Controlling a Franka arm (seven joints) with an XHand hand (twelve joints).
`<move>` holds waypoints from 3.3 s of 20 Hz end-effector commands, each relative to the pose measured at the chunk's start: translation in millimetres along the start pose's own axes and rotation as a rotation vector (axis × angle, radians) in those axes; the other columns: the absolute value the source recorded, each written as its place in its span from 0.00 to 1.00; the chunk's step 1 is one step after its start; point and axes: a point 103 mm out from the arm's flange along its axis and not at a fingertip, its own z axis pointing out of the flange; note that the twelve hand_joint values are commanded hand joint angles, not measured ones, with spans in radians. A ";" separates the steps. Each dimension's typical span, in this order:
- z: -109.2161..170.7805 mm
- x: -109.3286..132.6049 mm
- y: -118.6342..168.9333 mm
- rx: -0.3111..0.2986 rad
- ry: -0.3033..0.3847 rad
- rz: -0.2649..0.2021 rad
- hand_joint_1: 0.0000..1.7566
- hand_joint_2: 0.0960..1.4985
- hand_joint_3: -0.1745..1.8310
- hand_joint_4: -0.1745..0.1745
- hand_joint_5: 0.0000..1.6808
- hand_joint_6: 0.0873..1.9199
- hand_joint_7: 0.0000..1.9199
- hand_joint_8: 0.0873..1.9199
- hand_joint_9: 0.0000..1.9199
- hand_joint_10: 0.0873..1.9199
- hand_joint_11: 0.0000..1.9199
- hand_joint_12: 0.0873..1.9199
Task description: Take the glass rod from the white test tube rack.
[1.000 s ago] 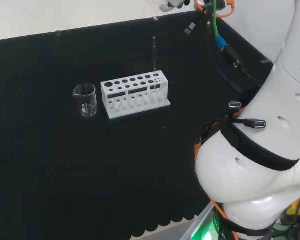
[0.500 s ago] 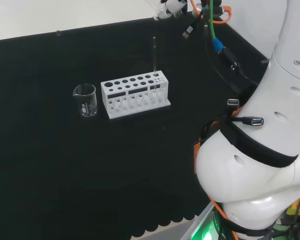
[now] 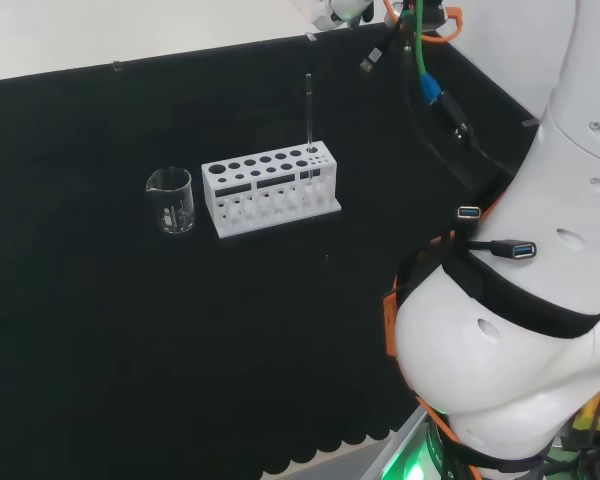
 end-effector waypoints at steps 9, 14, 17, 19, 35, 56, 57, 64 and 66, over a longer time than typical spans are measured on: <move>26.4 -0.4 32.0 0.038 0.042 -0.019 0.32 0.78 0.00 0.21 0.31 0.07 0.30 0.41 0.40 0.39 0.33 0.67; 32.7 -1.9 33.5 0.021 0.047 -0.039 0.32 0.78 0.00 0.22 0.31 0.08 0.30 0.41 0.41 0.39 0.33 0.67; 36.0 -4.1 35.9 0.022 0.069 -0.046 0.32 0.78 0.00 0.21 0.31 0.09 0.30 0.41 0.41 0.39 0.34 0.67; 40.6 -4.5 36.9 0.031 0.072 -0.050 0.32 0.78 0.00 0.21 0.30 0.11 0.31 0.41 0.41 0.39 0.34 0.67; 71.4 -0.2 50.6 0.095 0.085 -0.092 0.30 0.77 0.00 0.19 0.27 0.25 0.34 0.41 0.47 0.37 0.40 0.65; 97.4 -9.2 64.6 0.195 0.021 -0.102 0.37 0.76 0.00 0.25 0.32 0.33 0.33 0.40 0.46 0.37 0.45 0.64; 96.6 -8.9 65.1 0.185 0.019 -0.098 0.41 0.76 0.00 0.24 0.34 0.35 0.33 0.40 0.47 0.37 0.46 0.63; 88.7 -9.4 63.3 -0.007 0.027 -0.103 0.63 0.78 0.05 0.01 0.49 0.57 0.51 0.40 0.65 0.29 0.68 0.50; 86.3 -9.2 60.1 -0.072 0.041 -0.109 0.66 0.77 0.07 0.00 0.51 0.58 0.53 0.46 0.69 0.30 0.73 0.45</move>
